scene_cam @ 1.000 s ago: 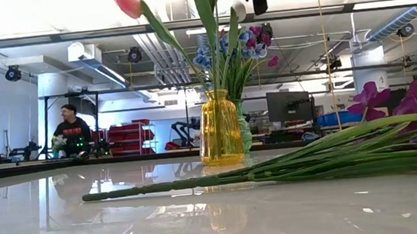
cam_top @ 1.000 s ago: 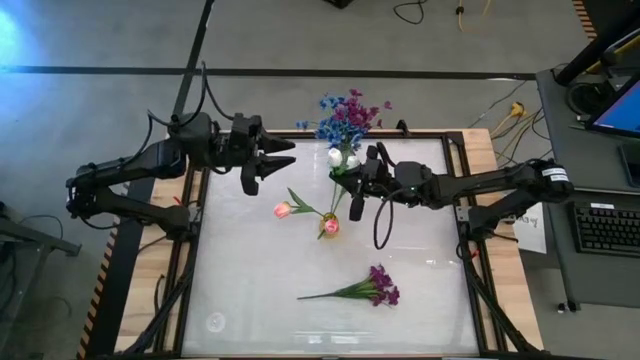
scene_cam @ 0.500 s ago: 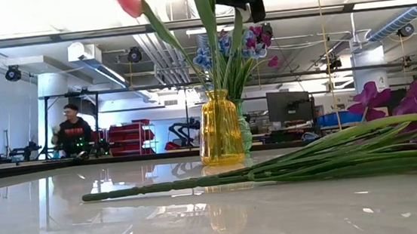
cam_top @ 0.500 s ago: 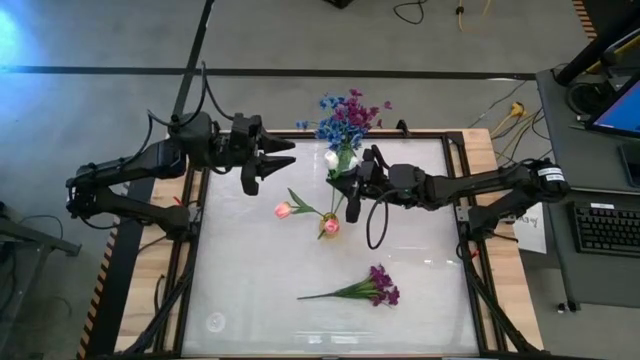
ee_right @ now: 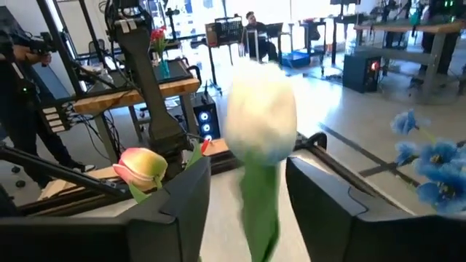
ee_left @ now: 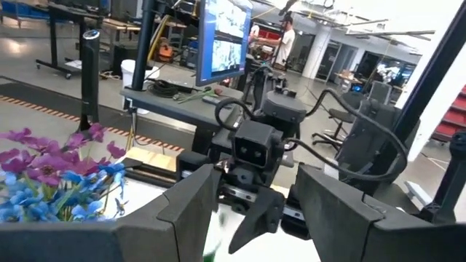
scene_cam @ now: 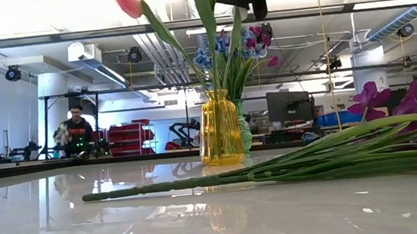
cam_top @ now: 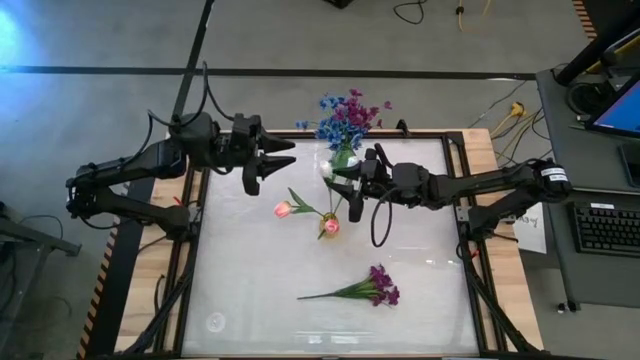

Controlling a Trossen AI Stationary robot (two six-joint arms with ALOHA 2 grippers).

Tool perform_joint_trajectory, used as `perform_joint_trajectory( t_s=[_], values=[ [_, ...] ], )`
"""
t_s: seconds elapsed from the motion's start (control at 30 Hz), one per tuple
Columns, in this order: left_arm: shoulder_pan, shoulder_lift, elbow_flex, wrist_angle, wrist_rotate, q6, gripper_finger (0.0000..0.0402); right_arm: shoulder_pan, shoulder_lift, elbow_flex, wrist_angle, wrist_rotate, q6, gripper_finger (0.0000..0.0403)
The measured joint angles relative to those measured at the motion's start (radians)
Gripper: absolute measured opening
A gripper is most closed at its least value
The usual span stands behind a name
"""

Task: Sort flowers into vase by color
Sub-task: Put the purple flowers into the green vase

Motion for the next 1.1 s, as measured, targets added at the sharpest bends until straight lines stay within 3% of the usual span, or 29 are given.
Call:
perform_joint_trajectory(
  t_s=[0.3, 0.6, 0.77, 0.9, 1.1],
  values=[
    [0.0, 0.0, 0.0, -0.019, -0.005, 0.014, 0.0184, 0.016, -0.005, 0.137, -0.283, -0.003, 0.027, 0.0211],
    [0.0, 0.003, 0.0, -0.026, -0.005, 0.075, 0.0184, 0.019, -0.007, 0.298, -0.489, -0.004, 0.032, 0.0217],
    [-0.011, 0.006, 0.0, -0.03, -0.005, 0.096, 0.0184, 0.02, -0.008, 0.413, -0.591, -0.066, 0.089, 0.0217],
    [-0.063, 0.008, 0.015, -0.117, -0.019, 0.113, 0.0176, 0.023, -0.008, 0.534, -0.765, -0.109, 0.165, 0.0217],
    [-0.215, 0.042, 0.143, -0.314, -0.171, 0.109, 0.0161, 0.062, -0.01, 0.738, -1.05, -0.141, 0.202, 0.0216]
  ],
)
